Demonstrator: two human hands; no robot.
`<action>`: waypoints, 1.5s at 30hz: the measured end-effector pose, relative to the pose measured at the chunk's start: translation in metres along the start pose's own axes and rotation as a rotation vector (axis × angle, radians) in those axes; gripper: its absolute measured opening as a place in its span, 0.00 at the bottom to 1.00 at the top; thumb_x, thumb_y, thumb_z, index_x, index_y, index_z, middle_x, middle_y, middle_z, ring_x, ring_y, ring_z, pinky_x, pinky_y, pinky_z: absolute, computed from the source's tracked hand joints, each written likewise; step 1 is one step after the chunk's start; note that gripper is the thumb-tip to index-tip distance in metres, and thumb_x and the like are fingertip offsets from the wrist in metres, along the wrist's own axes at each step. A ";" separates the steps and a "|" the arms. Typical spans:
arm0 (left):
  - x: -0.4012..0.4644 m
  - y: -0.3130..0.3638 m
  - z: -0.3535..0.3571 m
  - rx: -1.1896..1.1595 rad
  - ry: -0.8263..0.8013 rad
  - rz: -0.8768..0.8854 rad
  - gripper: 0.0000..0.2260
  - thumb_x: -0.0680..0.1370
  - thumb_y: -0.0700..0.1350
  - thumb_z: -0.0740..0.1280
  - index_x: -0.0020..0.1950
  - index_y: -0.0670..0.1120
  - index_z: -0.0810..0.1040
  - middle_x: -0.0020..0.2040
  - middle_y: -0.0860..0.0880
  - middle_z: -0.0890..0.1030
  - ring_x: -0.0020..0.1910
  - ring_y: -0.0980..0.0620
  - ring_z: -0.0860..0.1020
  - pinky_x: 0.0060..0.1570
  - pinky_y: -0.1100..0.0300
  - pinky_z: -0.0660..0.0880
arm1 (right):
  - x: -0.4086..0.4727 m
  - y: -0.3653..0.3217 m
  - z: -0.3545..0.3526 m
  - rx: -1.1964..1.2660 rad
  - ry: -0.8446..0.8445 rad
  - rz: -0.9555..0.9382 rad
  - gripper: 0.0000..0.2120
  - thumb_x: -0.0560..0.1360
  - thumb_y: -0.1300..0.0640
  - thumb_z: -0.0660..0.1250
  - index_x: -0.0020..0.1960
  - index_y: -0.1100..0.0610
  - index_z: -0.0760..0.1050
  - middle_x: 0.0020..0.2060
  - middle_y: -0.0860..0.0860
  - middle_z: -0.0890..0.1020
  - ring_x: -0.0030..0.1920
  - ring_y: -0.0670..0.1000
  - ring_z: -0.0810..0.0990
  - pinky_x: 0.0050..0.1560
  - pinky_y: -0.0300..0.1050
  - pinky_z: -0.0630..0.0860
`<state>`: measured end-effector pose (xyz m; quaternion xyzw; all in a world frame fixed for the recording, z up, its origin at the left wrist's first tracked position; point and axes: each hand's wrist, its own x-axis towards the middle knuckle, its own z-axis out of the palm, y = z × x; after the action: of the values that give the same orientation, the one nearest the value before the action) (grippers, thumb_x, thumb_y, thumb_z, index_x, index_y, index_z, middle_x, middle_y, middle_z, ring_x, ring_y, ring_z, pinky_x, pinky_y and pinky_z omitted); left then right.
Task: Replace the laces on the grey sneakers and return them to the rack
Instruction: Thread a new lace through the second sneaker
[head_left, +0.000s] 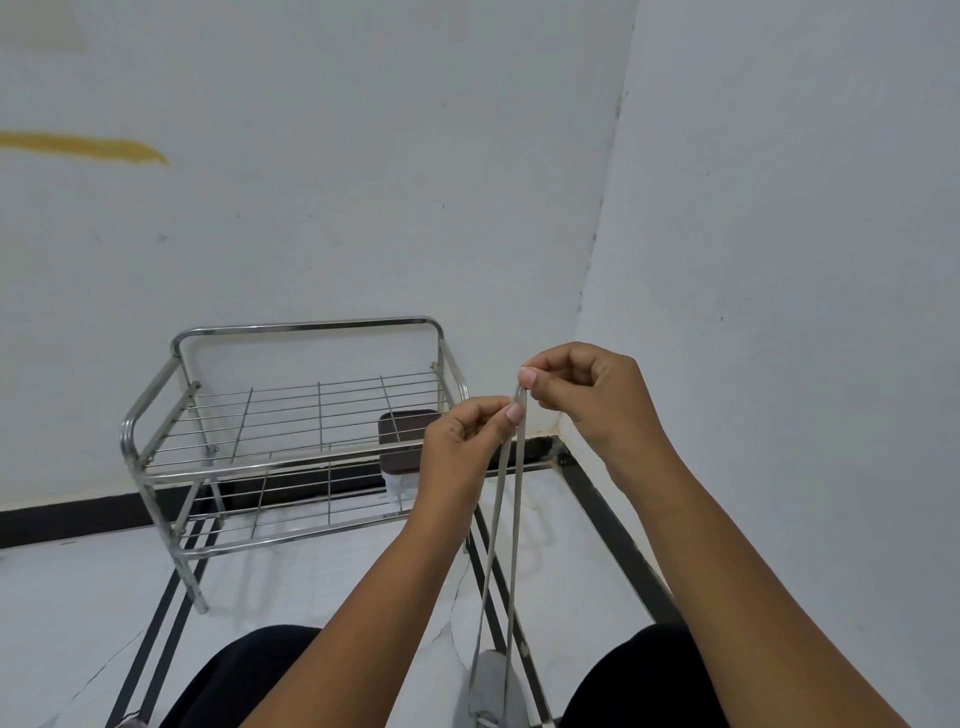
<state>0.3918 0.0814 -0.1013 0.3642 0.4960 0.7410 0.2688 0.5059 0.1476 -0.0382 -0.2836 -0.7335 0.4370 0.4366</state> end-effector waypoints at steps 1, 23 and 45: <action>0.000 0.001 0.001 -0.007 0.001 -0.003 0.03 0.74 0.42 0.72 0.47 0.46 0.84 0.43 0.49 0.85 0.45 0.56 0.82 0.46 0.67 0.77 | 0.000 -0.001 0.000 0.017 -0.004 0.004 0.04 0.72 0.59 0.74 0.46 0.58 0.83 0.38 0.53 0.85 0.41 0.49 0.83 0.51 0.48 0.82; 0.000 0.010 0.001 -0.025 0.011 0.012 0.06 0.74 0.41 0.71 0.49 0.40 0.83 0.33 0.56 0.80 0.29 0.64 0.75 0.29 0.76 0.67 | -0.004 -0.005 0.000 0.108 -0.030 0.087 0.03 0.70 0.58 0.75 0.44 0.56 0.84 0.39 0.45 0.85 0.39 0.40 0.78 0.45 0.38 0.76; -0.002 0.014 0.001 0.131 -0.046 0.086 0.07 0.76 0.40 0.70 0.50 0.38 0.83 0.28 0.60 0.78 0.26 0.65 0.72 0.29 0.75 0.66 | -0.002 -0.002 -0.002 0.105 -0.071 0.080 0.04 0.72 0.58 0.73 0.46 0.58 0.84 0.37 0.45 0.84 0.38 0.36 0.80 0.38 0.26 0.72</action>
<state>0.3931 0.0759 -0.0888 0.4188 0.5213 0.7092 0.2235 0.5083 0.1454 -0.0364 -0.2739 -0.7125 0.5018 0.4068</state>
